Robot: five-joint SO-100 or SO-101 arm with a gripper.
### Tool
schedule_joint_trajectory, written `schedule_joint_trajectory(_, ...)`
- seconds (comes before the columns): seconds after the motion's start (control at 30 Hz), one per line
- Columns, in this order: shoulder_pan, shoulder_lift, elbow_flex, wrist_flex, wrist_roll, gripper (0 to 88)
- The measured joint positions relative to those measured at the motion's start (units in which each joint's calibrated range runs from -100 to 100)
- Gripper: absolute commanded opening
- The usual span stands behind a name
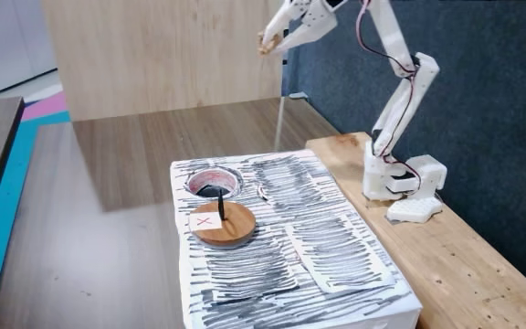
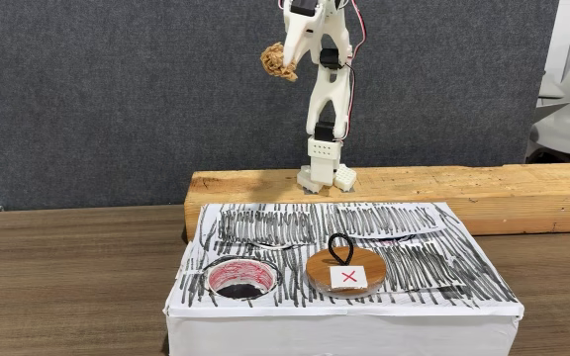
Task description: Pick the brown debris from the hole.
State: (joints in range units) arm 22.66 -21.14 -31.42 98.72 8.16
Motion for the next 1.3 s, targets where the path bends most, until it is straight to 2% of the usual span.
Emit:
schedule_joint_trajectory(0.27, 0.0, -14.04, 14.02, 0.0, 0.0, 3.1)
schedule_joint_trajectory(0.47, 0.0, -16.48, 14.74, 0.0, 0.0, 14.5)
schedule_joint_trajectory(0.6, 0.0, -16.9, 14.83, 0.0, 0.0, 19.0)
schedule_joint_trajectory(1.3, -0.07, -17.65, 14.83, 0.0, 0.0, 19.2)
